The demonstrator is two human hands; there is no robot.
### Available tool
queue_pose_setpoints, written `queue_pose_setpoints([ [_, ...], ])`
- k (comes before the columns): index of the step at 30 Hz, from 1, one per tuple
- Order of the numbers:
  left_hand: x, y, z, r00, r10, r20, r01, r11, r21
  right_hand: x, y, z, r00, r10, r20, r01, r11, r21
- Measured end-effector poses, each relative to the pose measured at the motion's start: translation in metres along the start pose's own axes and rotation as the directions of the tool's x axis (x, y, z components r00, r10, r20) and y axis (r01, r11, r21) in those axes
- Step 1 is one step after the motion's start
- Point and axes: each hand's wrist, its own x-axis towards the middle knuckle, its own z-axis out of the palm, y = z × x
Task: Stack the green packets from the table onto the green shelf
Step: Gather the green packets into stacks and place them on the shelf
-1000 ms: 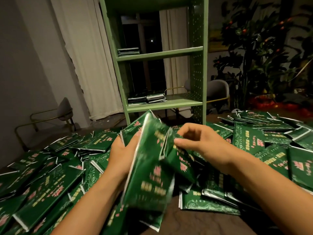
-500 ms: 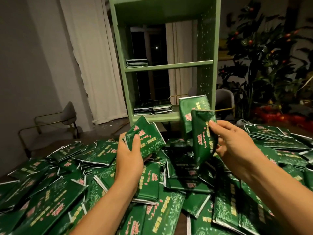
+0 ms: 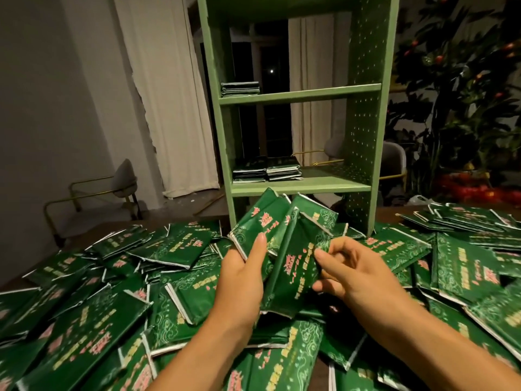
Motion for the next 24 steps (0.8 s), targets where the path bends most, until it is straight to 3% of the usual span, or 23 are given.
queue_pose_setpoints([
  [5, 0.000, 0.002, -0.008, 0.962, -0.148, 0.231, 0.225, 0.907, -0.355, -0.001, -0.001, -0.005, 0.999, -0.032, 0.042, 0.035, 0.997, -0.075],
  [11, -0.008, 0.002, -0.008, 0.909, -0.099, 0.406, 0.218, 0.941, -0.258, -0.009, -0.003, 0.001, 0.998, -0.041, 0.047, 0.045, 0.995, -0.089],
  [17, -0.009, 0.000, -0.004, 0.959, -0.061, 0.278, 0.123, 0.970, -0.210, -0.011, -0.008, -0.001, 0.979, -0.184, -0.085, 0.120, 0.866, -0.485],
  [21, -0.004, 0.001, -0.006, 0.981, -0.066, 0.182, 0.118, 0.949, -0.292, -0.007, -0.013, -0.011, 0.955, -0.105, -0.278, 0.046, 0.976, -0.211],
  [24, -0.006, 0.004, -0.006, 0.980, -0.039, 0.195, 0.098, 0.948, -0.302, -0.006, -0.015, -0.014, 0.944, -0.045, -0.328, 0.017, 0.996, -0.088],
])
